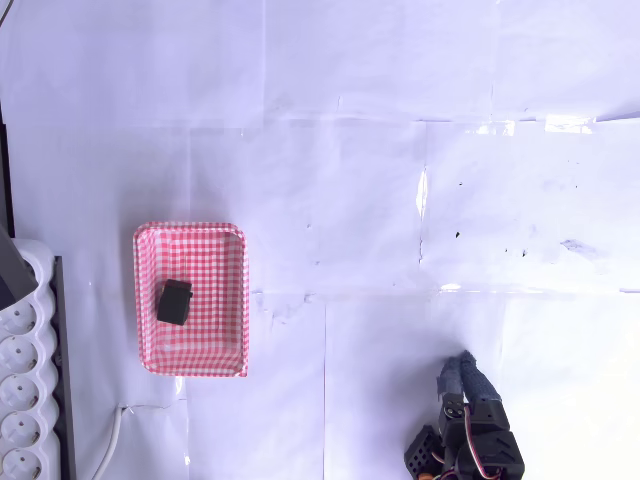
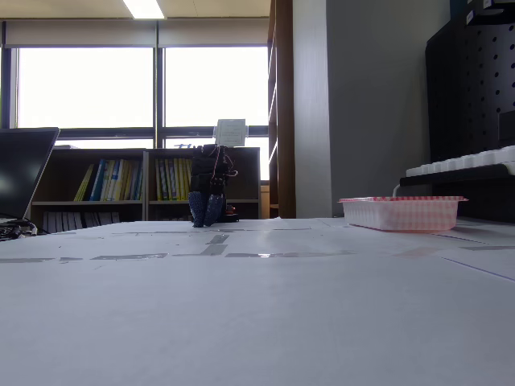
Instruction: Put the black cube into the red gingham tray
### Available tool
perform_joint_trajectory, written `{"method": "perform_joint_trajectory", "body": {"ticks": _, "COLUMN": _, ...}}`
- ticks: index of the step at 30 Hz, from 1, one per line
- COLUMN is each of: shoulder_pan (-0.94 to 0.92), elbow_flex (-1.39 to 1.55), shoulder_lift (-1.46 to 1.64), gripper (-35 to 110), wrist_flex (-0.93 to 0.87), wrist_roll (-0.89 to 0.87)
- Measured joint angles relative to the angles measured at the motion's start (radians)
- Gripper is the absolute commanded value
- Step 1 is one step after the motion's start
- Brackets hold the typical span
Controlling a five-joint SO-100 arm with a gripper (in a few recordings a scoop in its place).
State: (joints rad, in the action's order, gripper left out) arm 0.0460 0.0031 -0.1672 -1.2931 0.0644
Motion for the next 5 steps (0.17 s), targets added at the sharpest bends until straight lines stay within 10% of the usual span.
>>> {"method": "perform_joint_trajectory", "body": {"ticks": 5, "shoulder_pan": 0.0, "elbow_flex": 0.0, "shoulder_lift": 0.0, "gripper": 0, "wrist_flex": 0.0, "wrist_roll": 0.0}}
